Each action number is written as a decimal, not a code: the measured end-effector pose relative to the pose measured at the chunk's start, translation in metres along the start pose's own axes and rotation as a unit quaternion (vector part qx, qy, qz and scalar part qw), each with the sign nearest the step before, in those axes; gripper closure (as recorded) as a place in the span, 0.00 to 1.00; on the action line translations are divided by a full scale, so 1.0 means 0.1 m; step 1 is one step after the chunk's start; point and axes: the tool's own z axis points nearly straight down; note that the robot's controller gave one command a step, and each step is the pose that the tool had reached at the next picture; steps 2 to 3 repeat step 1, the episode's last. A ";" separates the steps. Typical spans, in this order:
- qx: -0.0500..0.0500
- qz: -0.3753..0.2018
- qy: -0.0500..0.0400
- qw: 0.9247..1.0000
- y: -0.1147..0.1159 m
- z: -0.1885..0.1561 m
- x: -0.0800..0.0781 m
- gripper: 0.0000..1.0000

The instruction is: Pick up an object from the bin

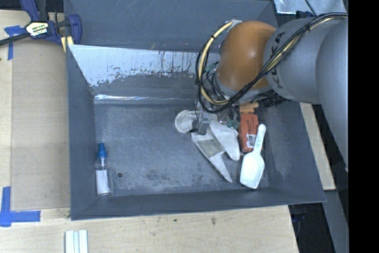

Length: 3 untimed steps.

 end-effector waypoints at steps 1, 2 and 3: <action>0.001 -0.032 0.003 0.999 -0.48 -2.07 -0.04 1.00; 0.001 -0.032 0.003 0.999 -0.48 -2.07 -0.04 1.00; 0.001 -0.032 0.003 0.999 -0.48 -2.07 -0.04 1.00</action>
Offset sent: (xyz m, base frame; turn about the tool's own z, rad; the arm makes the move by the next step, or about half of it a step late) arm 0.0000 0.0000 0.0000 0.0000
